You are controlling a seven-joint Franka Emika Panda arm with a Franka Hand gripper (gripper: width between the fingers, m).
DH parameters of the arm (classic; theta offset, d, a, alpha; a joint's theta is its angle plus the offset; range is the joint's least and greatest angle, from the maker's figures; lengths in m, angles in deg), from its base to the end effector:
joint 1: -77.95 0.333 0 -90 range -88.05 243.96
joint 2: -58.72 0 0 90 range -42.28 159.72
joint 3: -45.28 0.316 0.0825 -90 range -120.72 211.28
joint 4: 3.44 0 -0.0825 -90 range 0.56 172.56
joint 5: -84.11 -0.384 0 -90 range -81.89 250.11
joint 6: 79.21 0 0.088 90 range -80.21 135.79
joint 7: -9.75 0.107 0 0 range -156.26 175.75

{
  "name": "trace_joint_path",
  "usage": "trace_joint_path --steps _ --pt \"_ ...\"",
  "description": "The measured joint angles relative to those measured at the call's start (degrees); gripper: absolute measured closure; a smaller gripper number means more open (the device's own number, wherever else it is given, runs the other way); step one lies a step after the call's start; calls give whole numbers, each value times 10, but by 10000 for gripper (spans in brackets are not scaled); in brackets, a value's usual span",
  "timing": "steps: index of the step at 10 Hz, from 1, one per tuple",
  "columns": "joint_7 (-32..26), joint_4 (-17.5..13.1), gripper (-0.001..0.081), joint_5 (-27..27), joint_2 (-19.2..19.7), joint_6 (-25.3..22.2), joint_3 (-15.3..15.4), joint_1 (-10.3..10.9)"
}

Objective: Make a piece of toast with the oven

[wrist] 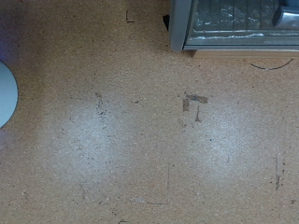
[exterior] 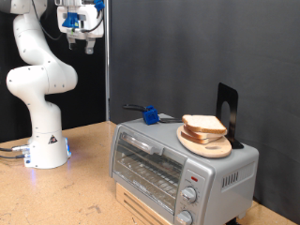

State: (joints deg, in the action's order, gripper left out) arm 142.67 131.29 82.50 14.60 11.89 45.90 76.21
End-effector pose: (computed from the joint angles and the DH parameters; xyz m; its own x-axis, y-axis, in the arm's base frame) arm 0.3130 -0.0022 0.5895 -0.6975 -0.7162 -0.0209 -0.7165 0.6976 0.0078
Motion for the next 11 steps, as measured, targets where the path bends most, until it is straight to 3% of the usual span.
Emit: trace_joint_path --steps 2,4,8,9,11 --pt "-18 3 -2 0 0 6 0 0" --pt "-144 12 -2 11 -12 25 -8 14" --pt "-363 82 -2 91 -26 182 -29 30" --pt "-344 81 -2 84 -26 173 -29 28" --pt "-436 97 -2 28 -39 237 -68 57"
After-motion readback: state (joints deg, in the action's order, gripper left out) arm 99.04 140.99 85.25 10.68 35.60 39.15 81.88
